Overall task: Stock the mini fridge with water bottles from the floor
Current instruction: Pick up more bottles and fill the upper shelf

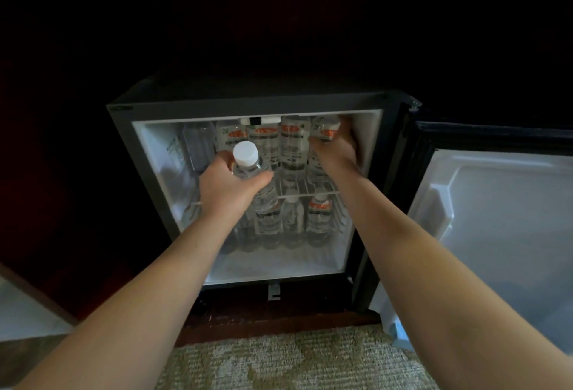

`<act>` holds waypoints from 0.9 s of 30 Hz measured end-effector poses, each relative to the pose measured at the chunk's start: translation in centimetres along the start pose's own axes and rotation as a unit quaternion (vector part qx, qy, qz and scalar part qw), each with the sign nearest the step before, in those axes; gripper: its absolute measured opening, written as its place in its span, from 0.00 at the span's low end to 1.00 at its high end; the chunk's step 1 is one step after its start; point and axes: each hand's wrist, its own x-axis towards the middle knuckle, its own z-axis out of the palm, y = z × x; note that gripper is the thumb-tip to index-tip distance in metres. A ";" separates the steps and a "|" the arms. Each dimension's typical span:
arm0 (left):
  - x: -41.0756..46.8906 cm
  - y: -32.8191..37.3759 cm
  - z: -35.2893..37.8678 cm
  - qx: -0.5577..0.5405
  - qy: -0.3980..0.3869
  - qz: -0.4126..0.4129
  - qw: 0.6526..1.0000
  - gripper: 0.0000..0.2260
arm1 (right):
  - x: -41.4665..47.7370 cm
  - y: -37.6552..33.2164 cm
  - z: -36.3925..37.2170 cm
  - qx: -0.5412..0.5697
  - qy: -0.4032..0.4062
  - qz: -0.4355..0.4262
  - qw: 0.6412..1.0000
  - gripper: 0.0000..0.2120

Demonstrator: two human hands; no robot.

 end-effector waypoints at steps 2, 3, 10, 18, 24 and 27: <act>0.0 0.0 0.2 -0.003 -0.007 0.002 1.000 0.23 | -0.4 0.6 0.1 -0.024 0.000 0.012 1.000 0.33; -0.1 0.0 0.3 -0.005 -0.010 0.003 1.000 0.23 | -0.6 1.0 0.2 -0.040 0.001 0.021 0.999 0.33; -0.4 0.1 0.4 -0.009 -0.013 0.006 1.000 0.22 | -5.0 4.4 2.0 0.017 0.062 0.002 0.998 0.26; -0.6 0.0 0.3 -0.010 -0.011 0.009 1.000 0.23 | -5.8 5.8 2.9 -0.035 -0.028 -0.032 0.998 0.15; -0.5 -0.3 0.3 -0.008 -0.012 0.009 1.000 0.23 | -4.6 5.7 2.9 -0.107 -0.078 -0.018 0.991 0.19; -0.8 -0.3 0.2 -0.005 -0.020 0.006 1.000 0.24 | -4.9 5.5 2.4 -0.094 -0.083 -0.008 0.992 0.16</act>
